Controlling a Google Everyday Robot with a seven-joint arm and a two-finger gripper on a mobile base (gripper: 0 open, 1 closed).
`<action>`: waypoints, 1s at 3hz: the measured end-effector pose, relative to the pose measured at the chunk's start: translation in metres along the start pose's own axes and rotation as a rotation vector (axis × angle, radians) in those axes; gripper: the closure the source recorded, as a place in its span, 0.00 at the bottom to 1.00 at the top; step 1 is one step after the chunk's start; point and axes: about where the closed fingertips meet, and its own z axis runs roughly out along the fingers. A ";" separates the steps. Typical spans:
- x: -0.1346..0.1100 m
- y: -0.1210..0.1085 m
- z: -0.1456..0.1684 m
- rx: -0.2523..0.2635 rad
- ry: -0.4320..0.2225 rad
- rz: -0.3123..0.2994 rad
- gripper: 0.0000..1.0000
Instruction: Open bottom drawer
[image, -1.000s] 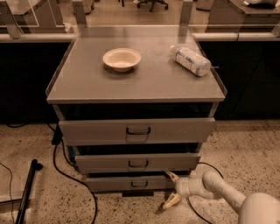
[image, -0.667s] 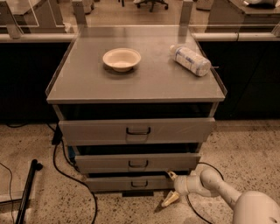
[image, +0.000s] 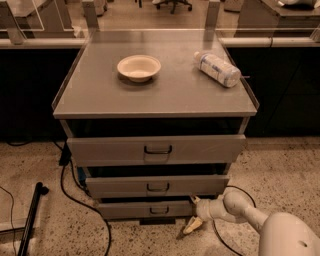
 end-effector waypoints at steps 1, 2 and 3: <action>0.019 -0.006 0.007 0.024 0.068 -0.001 0.00; 0.038 -0.008 0.012 0.028 0.100 0.021 0.00; 0.037 -0.009 0.010 0.029 0.103 0.023 0.16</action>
Offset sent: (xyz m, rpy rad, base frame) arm 0.0210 -0.0328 -0.0564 -0.1270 0.0373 -0.0833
